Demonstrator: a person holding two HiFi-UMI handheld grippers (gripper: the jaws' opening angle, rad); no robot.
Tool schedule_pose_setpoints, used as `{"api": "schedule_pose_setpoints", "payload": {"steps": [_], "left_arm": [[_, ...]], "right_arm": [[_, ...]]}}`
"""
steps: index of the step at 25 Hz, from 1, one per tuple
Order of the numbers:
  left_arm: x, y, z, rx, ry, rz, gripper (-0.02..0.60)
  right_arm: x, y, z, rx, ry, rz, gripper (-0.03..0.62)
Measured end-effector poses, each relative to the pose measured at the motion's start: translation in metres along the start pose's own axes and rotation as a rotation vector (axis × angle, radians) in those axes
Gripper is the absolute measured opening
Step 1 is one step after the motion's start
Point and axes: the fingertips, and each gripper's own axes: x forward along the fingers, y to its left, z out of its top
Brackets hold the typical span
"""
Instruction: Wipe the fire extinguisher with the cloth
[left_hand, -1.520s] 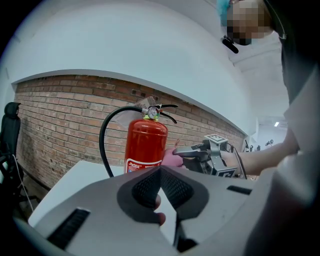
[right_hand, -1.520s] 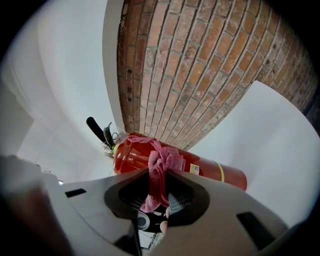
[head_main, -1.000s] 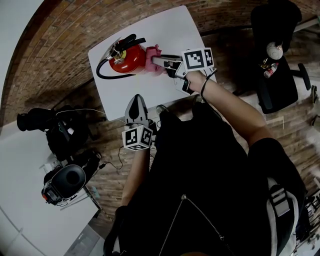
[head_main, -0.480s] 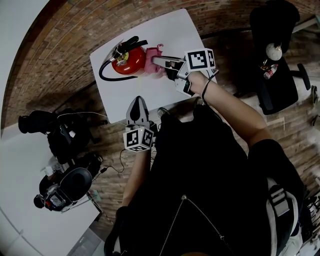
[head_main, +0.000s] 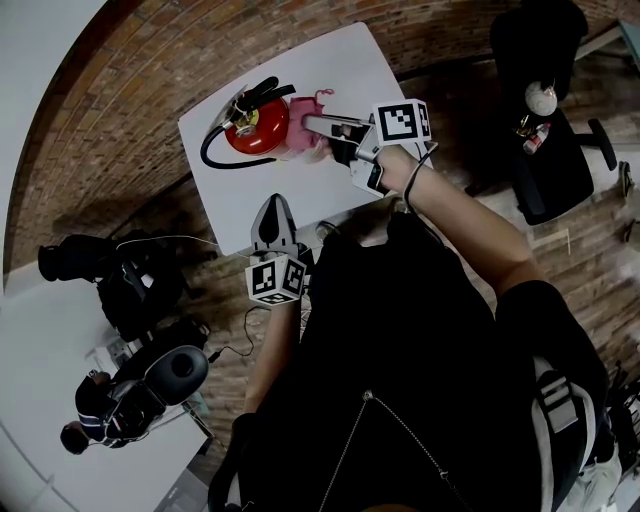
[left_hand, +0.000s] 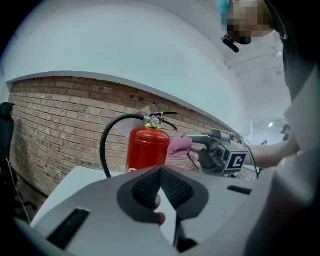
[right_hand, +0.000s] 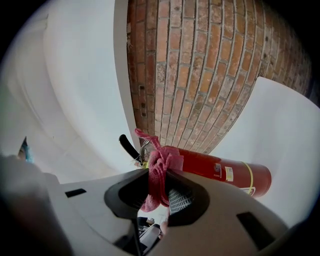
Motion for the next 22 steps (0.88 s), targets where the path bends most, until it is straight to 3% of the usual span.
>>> {"api": "schedule_pose_setpoints", "payload": {"steps": [5,10,15,22], "left_arm": [[0.004,0.006,0.005,0.009,0.003,-0.047,0.008],[0.011,0.009,0.010,0.025,0.015,-0.104,0.008],[0.018,0.012,0.012,0.044,0.031,-0.153,0.008],[0.024,0.016,0.011,0.079,0.062,-0.198,0.008]], "right_arm": [[-0.005,0.009,0.003,0.016,-0.052,0.007,0.101],[-0.027,0.005,0.010,0.042,-0.168,0.003,0.101],[-0.052,-0.028,0.007,0.025,-0.229,-0.086,0.101],[-0.077,-0.106,-0.021,0.036,-0.240,-0.262,0.101]]}}
